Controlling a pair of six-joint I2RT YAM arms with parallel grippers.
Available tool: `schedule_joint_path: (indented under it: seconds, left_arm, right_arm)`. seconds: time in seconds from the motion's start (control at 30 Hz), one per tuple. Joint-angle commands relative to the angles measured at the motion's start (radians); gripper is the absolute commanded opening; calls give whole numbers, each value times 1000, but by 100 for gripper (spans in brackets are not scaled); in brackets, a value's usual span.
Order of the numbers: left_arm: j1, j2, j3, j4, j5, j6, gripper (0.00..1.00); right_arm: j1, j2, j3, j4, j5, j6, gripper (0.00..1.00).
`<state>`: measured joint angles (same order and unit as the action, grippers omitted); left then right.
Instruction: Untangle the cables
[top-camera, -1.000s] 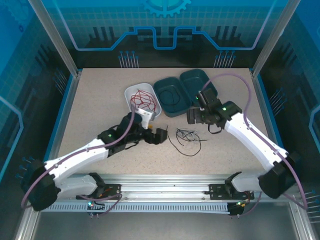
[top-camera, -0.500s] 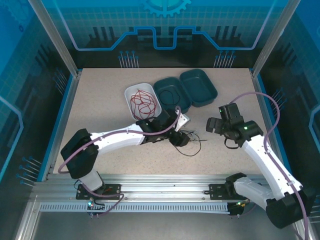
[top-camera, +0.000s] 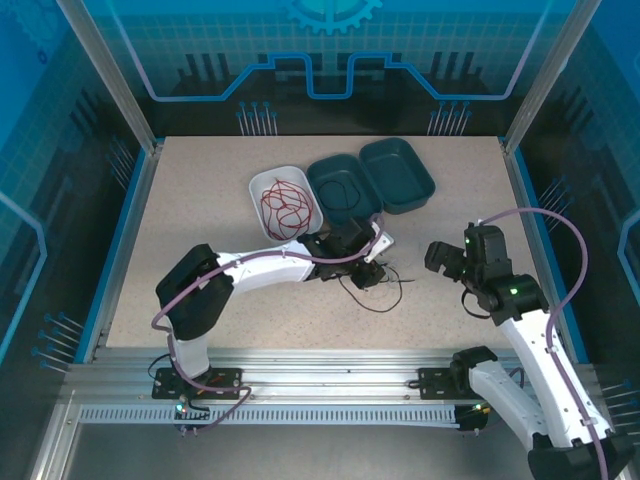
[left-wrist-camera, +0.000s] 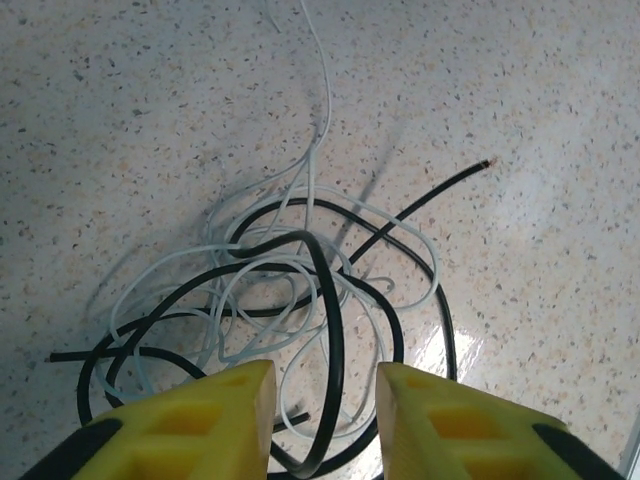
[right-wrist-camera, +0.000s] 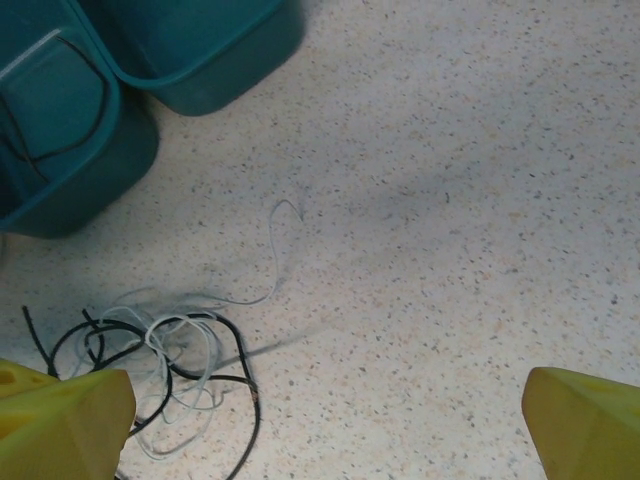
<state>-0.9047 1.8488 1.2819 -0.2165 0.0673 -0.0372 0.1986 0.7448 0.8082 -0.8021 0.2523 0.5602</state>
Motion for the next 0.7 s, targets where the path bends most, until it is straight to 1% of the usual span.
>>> schedule_joint_path:
  seconds: [0.0,0.1,0.2,0.37,0.47,0.53,0.67]
  left_arm:
    - [-7,13,47,-20,-9,16,21]
    - [-7,-5,55,-23,-5,8,11]
    - [-7,-51,60,-27,2,-2,8]
    - [-7,-140,68,-29,4,-16,1]
    - [-7,-177,79,-44,4,-35,0]
    - [-7,-196,81,-43,19,-47,0]
    - [-7,-238,79,-30,44,-67,0]
  right_arm:
    - [-26,-7,-29,67,-59,-31,100]
    - [-28,-15,-61,106,-62,-49,100]
    - [-28,-17,-88,132,-68,-31,100]
    - [-29,-4,-146,242,-230,-17,100]
    - [-27,6,-194,329,-334,10,100]
    - [-21,14,-228,387,-373,30,100]
    - [12,48,-271,467,-400,59,100]
